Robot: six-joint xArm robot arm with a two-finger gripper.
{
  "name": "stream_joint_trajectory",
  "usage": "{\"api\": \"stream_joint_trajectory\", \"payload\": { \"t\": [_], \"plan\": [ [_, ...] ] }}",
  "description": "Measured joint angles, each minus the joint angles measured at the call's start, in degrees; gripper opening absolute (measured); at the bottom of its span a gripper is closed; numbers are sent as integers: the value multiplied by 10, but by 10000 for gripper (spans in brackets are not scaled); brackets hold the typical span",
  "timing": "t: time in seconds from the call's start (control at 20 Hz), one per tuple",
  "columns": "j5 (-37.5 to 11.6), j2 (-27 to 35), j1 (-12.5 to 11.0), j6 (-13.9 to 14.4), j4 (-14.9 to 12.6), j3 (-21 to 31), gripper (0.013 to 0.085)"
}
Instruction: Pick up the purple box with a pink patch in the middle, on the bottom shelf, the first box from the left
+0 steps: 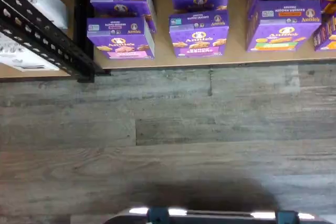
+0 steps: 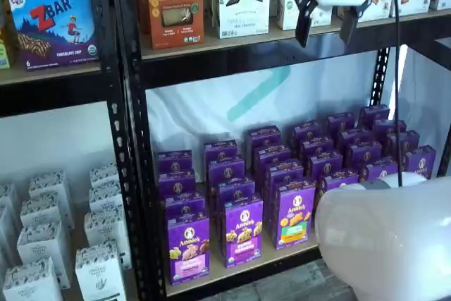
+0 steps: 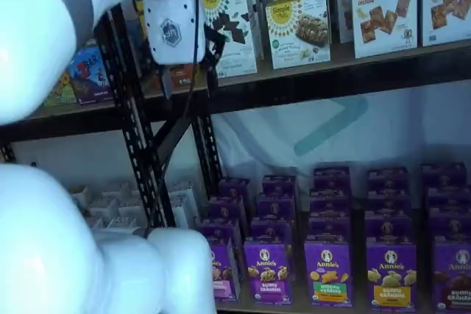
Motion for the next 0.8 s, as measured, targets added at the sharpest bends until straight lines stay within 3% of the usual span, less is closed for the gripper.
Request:
{"api": "stream_joint_trajectory", "payload": {
  "t": [0.8],
  "plan": [
    [-196,12,37,16,14,157,850]
  ]
}}
